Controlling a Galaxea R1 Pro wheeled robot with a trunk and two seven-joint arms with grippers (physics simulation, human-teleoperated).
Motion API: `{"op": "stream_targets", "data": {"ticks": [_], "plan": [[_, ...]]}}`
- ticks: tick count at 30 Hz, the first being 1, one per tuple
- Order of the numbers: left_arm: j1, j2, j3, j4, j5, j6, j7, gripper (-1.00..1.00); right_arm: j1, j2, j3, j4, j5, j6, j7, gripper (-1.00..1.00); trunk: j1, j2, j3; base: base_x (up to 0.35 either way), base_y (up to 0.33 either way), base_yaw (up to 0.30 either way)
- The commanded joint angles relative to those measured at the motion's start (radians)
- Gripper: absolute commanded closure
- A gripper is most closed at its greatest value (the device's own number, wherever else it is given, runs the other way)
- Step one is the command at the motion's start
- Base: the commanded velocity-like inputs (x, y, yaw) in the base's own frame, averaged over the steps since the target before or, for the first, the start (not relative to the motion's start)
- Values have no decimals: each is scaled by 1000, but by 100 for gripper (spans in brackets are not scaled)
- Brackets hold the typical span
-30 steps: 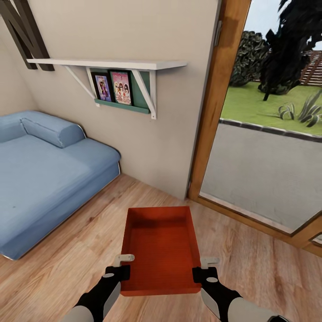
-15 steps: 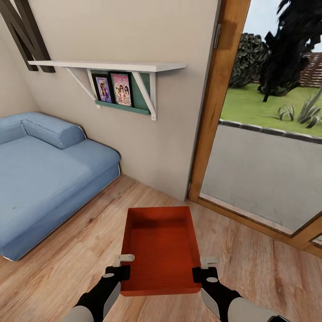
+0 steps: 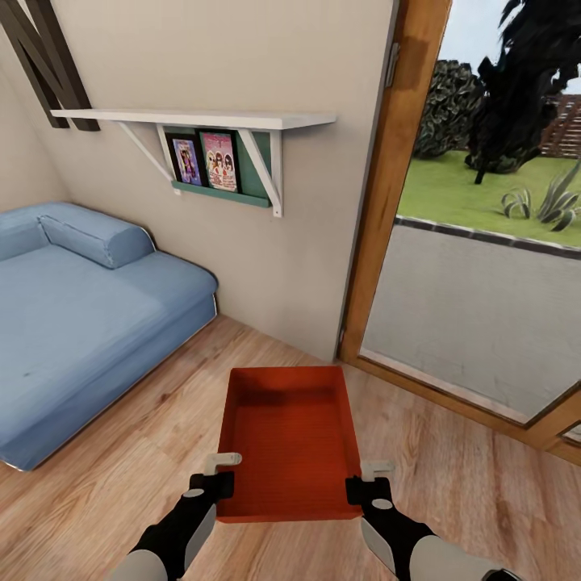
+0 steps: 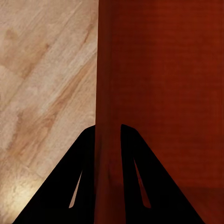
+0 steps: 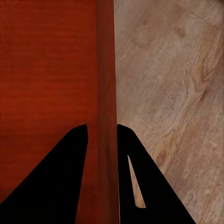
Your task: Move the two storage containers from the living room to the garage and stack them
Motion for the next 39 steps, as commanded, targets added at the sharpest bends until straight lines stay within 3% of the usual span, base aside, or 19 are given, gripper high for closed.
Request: {"op": "stream_targets", "data": {"ticks": [1, 10, 11, 22, 39], "plan": [[-1, 6, 2, -6, 1, 7, 6, 100, 0, -6, 14, 0, -16, 1, -4, 100, 0, 0, -1, 0, 0, 0], [-1, 6, 2, -6, 2, 10, 3, 100, 0, -6, -2, 0, -1, 7, 0, 100, 0, 0, -1, 0, 0, 0], [-1, 10, 2, -6, 1, 11, 5, 100, 0, -19, 38, 0, -20, 10, 0, 100, 0, 0, -1, 0, 0, 0], [-1, 10, 3, -5, 2, 13, 2, 100, 0, -21, 38, 0, -20, 10, 0, 100, 0, 0, -1, 0, 0, 0], [-1, 11, 1, -1, 5, 15, 0, 100, 0, -21, 39, 0, -20, 10, 0, 100, -65, 119, 52, 0, 0, 0]]}}
